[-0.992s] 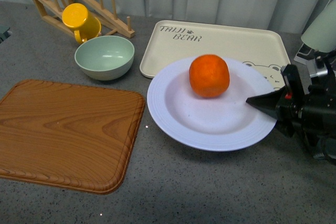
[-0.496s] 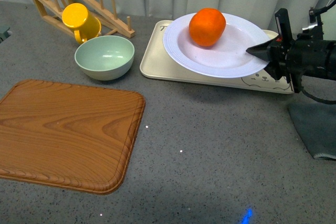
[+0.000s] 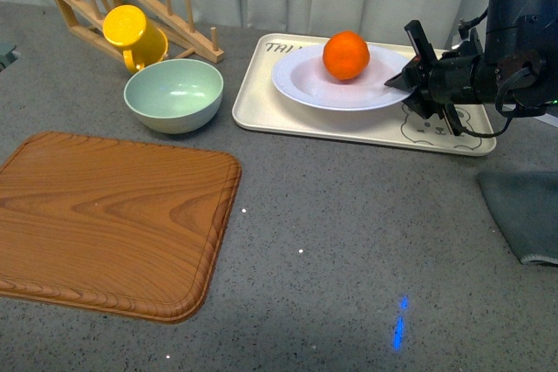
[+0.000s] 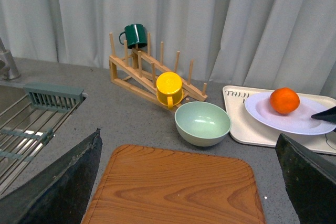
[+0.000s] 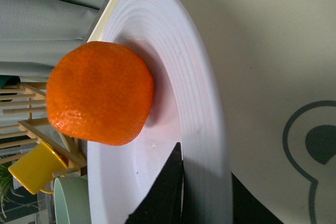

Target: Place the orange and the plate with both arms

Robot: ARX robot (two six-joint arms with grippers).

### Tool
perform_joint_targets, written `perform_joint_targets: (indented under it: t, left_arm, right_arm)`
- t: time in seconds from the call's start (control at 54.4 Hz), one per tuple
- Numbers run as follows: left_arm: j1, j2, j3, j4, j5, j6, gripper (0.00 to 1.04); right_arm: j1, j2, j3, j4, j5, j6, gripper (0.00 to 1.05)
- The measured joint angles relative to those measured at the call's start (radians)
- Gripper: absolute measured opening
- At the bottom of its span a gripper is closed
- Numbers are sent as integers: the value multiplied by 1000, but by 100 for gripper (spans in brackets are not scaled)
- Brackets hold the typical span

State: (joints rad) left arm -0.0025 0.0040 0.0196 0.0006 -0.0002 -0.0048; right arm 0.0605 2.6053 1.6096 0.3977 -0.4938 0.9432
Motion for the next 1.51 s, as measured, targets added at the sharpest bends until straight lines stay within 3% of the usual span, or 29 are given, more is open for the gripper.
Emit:
perform_joint_targets:
  t: [0.184,0.423,0.625,0.845,0.9,1.065,1.157,1.396,1.506]
  left_arm:
    - [0,0,0,0,0,0,98]
    - [0,0,0,0,0,0,98]
    - [0,0,0,0,0,0,98]
    - [0,0,0,0,0,0,98]
    - [0,0,0,0,0,0,98]
    - [0,0,0,0,0,0,98]
    - [0,0,0,0,0,0,98]
    - [0,0,0,0,0,0,98]
    - [0,0,0,0,0,0,98]
  right_arm:
    - [-9,-14,-23,1,5,-42,45]
    - [-39,-251,-234,21,49,-139,98]
    - [-35,-508,-495,9,298,-391,96]
    - [-27,-835,-888,129,584,-766,96]
    - [-30,-910,-969,138,615,-829,96]
    - [-81,-1107,-1153,103,575,-847,96]
    - [-90,-1249,-1274,72,651,-870,96]
    - [38,-1573,-1438,-96,859,-858,96]
    - [97,-1679,-1488,-87,907,-840,95]
